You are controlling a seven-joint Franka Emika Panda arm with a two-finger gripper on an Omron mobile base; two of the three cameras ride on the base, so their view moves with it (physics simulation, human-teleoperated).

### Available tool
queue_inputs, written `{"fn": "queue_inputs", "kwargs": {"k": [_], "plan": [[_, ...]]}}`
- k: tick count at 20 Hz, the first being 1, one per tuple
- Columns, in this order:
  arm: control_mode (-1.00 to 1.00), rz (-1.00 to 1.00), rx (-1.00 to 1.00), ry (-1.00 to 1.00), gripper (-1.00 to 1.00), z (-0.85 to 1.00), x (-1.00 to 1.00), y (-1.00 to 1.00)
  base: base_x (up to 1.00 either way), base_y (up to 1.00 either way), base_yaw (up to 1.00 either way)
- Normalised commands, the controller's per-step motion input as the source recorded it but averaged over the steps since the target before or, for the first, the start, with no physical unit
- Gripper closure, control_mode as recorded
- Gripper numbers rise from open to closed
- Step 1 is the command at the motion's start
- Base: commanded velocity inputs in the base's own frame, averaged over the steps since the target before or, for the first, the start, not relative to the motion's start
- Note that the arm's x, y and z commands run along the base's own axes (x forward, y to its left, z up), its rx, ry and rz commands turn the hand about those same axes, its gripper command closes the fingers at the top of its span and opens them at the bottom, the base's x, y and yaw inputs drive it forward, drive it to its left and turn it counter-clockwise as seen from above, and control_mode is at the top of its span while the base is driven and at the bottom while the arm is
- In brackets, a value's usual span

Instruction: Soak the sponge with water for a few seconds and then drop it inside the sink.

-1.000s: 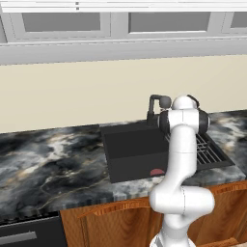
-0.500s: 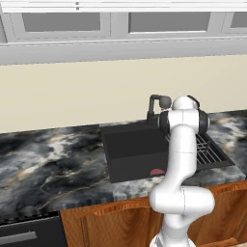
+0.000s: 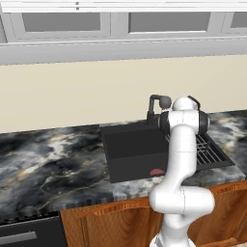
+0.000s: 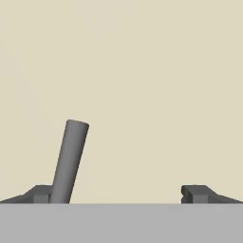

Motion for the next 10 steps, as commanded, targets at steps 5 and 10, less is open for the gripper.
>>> {"fn": "queue_inputs", "kwargs": {"k": [5,10], "plan": [[-1.0,-0.03,0.06,0.0,-1.0,0.0,0.0,-0.59,0.0,0.0,0.0],[-1.0,-0.03,0.06,0.0,-1.0,0.0,0.0,-0.55,0.0,0.0,0.0]]}}
